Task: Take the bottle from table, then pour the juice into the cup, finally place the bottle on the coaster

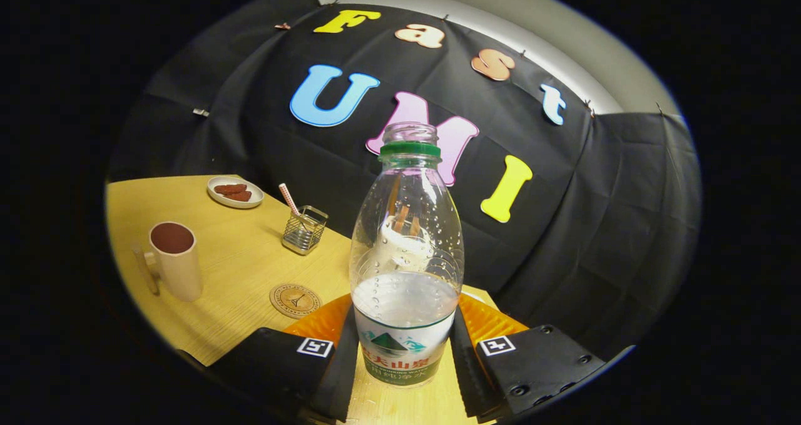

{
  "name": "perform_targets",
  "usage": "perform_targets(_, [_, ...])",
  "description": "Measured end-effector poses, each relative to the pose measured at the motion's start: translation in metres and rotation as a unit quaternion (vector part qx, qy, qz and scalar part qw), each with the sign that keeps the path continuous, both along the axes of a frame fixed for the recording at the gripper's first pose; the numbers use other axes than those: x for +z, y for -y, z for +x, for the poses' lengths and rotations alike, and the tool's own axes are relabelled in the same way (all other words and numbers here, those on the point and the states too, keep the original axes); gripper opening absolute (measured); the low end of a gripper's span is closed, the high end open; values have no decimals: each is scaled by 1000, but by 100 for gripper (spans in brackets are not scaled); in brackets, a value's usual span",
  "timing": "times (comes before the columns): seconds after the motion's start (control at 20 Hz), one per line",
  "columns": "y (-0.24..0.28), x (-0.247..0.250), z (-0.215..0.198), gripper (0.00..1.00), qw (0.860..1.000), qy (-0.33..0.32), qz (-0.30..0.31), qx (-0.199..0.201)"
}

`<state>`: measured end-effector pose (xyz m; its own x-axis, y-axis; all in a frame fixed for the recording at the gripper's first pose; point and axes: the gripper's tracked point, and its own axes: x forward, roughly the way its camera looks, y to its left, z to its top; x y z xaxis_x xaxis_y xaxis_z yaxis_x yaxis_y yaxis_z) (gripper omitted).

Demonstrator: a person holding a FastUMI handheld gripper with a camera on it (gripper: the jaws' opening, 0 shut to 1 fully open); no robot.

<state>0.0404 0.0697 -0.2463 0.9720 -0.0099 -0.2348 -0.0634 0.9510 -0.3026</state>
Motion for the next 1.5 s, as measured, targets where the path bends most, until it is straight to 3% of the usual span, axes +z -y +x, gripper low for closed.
perform_targets(0.5, [-71,19,5,69,985,6,-145,98])
perform_targets(1.0, [-123,-16,-5,69,945,-7,-283,166])
perform_targets(1.5, [-127,-37,6,69,907,-15,-373,193])
